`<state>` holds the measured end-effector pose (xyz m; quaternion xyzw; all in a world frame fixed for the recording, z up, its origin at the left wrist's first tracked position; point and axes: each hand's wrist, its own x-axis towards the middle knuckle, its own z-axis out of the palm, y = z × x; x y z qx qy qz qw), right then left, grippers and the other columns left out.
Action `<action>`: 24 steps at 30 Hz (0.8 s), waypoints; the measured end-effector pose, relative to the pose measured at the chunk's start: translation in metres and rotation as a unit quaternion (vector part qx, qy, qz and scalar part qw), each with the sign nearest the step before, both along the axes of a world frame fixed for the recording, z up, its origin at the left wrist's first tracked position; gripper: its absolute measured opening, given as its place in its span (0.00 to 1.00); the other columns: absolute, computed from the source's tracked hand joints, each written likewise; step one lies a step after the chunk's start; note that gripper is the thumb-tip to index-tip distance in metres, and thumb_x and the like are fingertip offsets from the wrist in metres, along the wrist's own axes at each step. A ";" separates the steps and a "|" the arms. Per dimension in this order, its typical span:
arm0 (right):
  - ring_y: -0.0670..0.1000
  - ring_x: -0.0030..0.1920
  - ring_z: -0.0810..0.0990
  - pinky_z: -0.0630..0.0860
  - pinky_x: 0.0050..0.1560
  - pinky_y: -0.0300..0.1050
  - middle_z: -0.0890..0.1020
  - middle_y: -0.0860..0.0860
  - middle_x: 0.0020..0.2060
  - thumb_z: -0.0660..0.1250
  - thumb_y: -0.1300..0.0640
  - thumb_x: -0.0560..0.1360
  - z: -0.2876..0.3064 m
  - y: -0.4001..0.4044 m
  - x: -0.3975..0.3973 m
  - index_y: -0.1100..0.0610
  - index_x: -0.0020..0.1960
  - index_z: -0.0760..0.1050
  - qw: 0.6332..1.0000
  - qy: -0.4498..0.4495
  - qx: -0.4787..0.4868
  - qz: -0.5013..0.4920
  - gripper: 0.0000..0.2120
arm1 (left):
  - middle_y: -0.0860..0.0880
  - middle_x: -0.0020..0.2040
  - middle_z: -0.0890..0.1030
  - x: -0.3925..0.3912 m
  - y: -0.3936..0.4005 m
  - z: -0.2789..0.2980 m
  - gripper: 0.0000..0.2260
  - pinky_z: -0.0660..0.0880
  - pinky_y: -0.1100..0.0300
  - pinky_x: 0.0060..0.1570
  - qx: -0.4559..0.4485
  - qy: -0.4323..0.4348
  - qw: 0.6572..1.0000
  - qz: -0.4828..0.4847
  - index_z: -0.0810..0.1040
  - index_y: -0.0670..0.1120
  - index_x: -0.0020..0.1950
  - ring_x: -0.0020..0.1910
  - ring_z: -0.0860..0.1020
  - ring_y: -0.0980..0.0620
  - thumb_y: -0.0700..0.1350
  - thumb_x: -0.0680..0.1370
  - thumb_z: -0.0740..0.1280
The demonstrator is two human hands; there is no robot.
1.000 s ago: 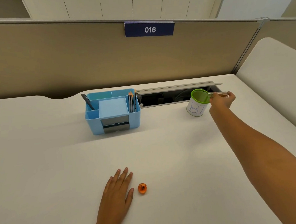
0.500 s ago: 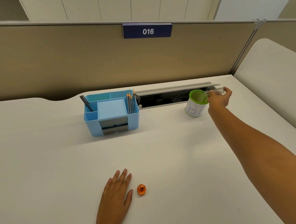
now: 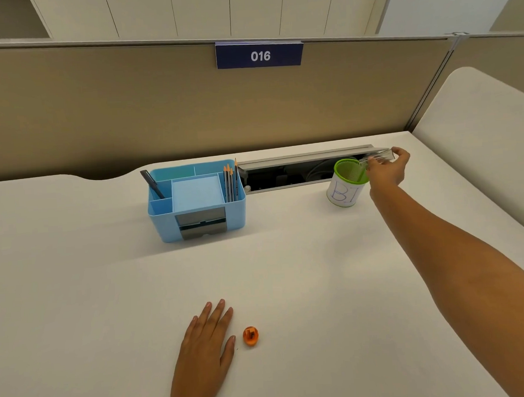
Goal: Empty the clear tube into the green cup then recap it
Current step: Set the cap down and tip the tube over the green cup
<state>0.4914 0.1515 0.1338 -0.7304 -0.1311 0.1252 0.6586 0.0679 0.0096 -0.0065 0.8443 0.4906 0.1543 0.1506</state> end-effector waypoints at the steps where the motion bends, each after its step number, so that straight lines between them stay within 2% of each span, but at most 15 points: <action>1: 0.53 0.50 0.79 0.77 0.50 0.41 0.78 0.59 0.57 0.69 0.65 0.72 0.001 0.000 0.000 0.51 0.63 0.65 1.000 -0.013 -0.010 0.006 0.24 | 0.49 0.68 0.70 0.000 0.000 0.000 0.30 0.45 0.64 0.67 0.000 0.000 1.000 0.000 0.69 0.48 0.67 0.70 0.38 0.68 0.60 0.77 0.38; 5: 0.55 0.52 0.80 0.75 0.47 0.41 0.79 0.59 0.57 0.68 0.62 0.73 0.000 -0.006 -0.002 0.52 0.62 0.65 0.990 -0.125 -0.061 0.029 0.22 | 0.49 0.68 0.71 0.001 0.001 0.000 0.30 0.45 0.65 0.66 0.002 -0.001 1.000 0.000 0.69 0.48 0.66 0.70 0.38 0.68 0.60 0.77 0.38; 8: 0.56 0.52 0.79 0.73 0.48 0.43 0.79 0.59 0.56 0.66 0.63 0.73 -0.005 -0.012 -0.003 0.52 0.62 0.64 0.962 -0.233 -0.114 0.089 0.20 | 0.49 0.67 0.72 0.001 0.001 0.000 0.30 0.45 0.65 0.66 0.002 -0.002 1.000 0.001 0.70 0.48 0.66 0.70 0.38 0.68 0.60 0.77 0.38; 11: 0.58 0.55 0.78 0.72 0.49 0.44 0.77 0.59 0.58 0.65 0.63 0.75 -0.006 -0.015 -0.003 0.52 0.62 0.64 0.944 -0.275 -0.143 0.109 0.19 | 0.49 0.67 0.72 0.001 0.001 0.000 0.30 0.45 0.65 0.66 0.001 0.000 1.000 0.001 0.70 0.48 0.66 0.70 0.38 0.68 0.60 0.77 0.38; 15: 0.59 0.54 0.78 0.71 0.47 0.45 0.77 0.59 0.58 0.65 0.64 0.74 -0.008 -0.016 -0.004 0.53 0.61 0.65 0.924 -0.306 -0.190 0.130 0.18 | 0.49 0.67 0.72 0.001 0.001 0.001 0.30 0.45 0.65 0.67 0.002 -0.002 1.000 -0.001 0.70 0.48 0.66 0.70 0.38 0.68 0.60 0.77 0.39; 17: 0.58 0.53 0.78 0.71 0.46 0.44 0.77 0.59 0.57 0.65 0.64 0.74 -0.007 -0.016 -0.005 0.52 0.61 0.65 0.921 -0.311 -0.193 0.132 0.18 | 0.48 0.67 0.72 0.001 0.000 0.002 0.30 0.45 0.65 0.67 0.001 -0.001 1.000 -0.002 0.70 0.47 0.66 0.70 0.38 0.68 0.60 0.77 0.39; 19: 0.57 0.51 0.78 0.72 0.46 0.43 0.77 0.59 0.57 0.66 0.64 0.74 -0.004 -0.015 -0.007 0.53 0.61 0.65 0.934 -0.291 -0.167 0.122 0.19 | 0.48 0.67 0.72 0.000 0.000 0.001 0.30 0.44 0.65 0.67 0.000 -0.001 1.000 -0.001 0.70 0.47 0.66 0.70 0.38 0.68 0.60 0.77 0.38; 22: 0.56 0.51 0.79 0.73 0.45 0.41 0.78 0.60 0.56 0.68 0.64 0.72 0.004 -0.013 -0.006 0.56 0.61 0.64 0.979 -0.177 -0.082 0.065 0.21 | 0.48 0.67 0.72 0.001 0.000 0.002 0.31 0.45 0.65 0.66 -0.005 -0.002 1.000 -0.003 0.70 0.47 0.66 0.70 0.38 0.68 0.60 0.77 0.38; 24: 0.55 0.50 0.79 0.73 0.45 0.40 0.78 0.60 0.57 0.68 0.63 0.72 0.007 -0.013 -0.004 0.56 0.61 0.64 0.986 -0.142 -0.061 0.054 0.22 | 0.48 0.67 0.72 0.001 -0.001 0.002 0.31 0.44 0.65 0.66 -0.006 -0.001 1.000 -0.004 0.70 0.47 0.66 0.69 0.37 0.68 0.60 0.77 0.38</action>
